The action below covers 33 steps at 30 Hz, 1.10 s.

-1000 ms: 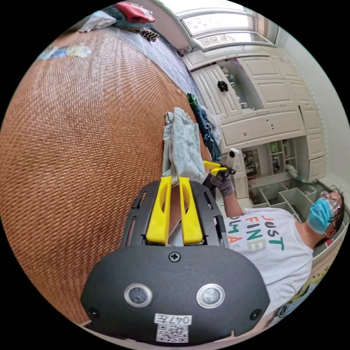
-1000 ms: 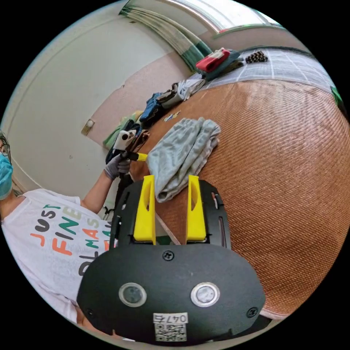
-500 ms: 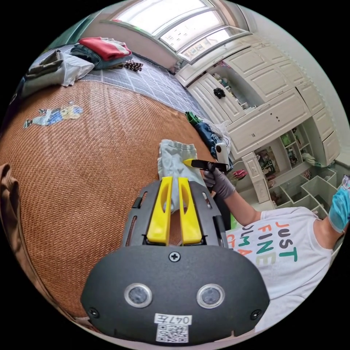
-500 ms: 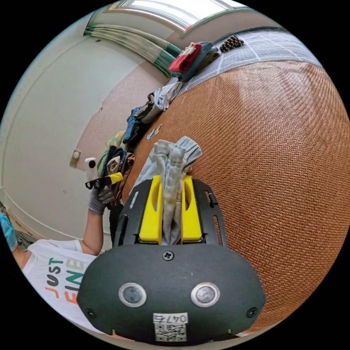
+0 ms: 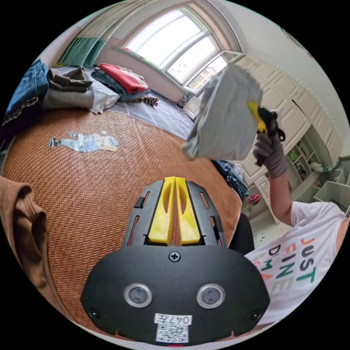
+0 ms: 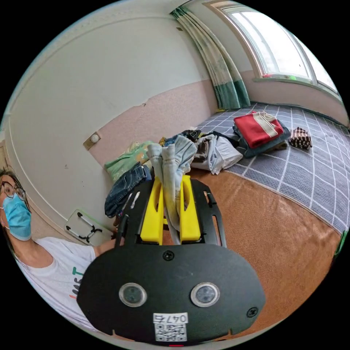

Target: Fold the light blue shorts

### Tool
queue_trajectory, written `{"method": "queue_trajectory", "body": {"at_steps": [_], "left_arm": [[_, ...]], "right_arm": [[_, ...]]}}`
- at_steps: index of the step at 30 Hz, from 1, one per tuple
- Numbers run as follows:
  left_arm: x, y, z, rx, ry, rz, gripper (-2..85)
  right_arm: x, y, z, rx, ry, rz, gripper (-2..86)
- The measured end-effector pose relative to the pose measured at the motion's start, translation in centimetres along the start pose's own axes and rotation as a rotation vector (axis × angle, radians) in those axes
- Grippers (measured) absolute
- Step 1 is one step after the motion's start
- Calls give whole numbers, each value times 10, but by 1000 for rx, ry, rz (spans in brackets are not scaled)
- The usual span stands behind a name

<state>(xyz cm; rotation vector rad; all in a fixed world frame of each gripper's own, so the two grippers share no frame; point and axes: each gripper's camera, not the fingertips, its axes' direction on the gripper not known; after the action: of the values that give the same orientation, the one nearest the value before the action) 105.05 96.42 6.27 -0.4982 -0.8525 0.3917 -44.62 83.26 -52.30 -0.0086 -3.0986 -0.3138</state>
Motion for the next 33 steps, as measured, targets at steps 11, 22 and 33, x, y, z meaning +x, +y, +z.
{"method": "queue_trajectory", "body": {"at_steps": [11,22,33], "left_arm": [[-18,-22,51,-298,-67,-8,-10],[-25,-36,72,-387,-7,26,-10],[-26,-42,43,-307,-23,-15,-10]], "right_arm": [[101,-254,202,168,-63,177,90],[105,-200,135,43,160,18,91],[-35,264,-268,104,563,-8,0]]}}
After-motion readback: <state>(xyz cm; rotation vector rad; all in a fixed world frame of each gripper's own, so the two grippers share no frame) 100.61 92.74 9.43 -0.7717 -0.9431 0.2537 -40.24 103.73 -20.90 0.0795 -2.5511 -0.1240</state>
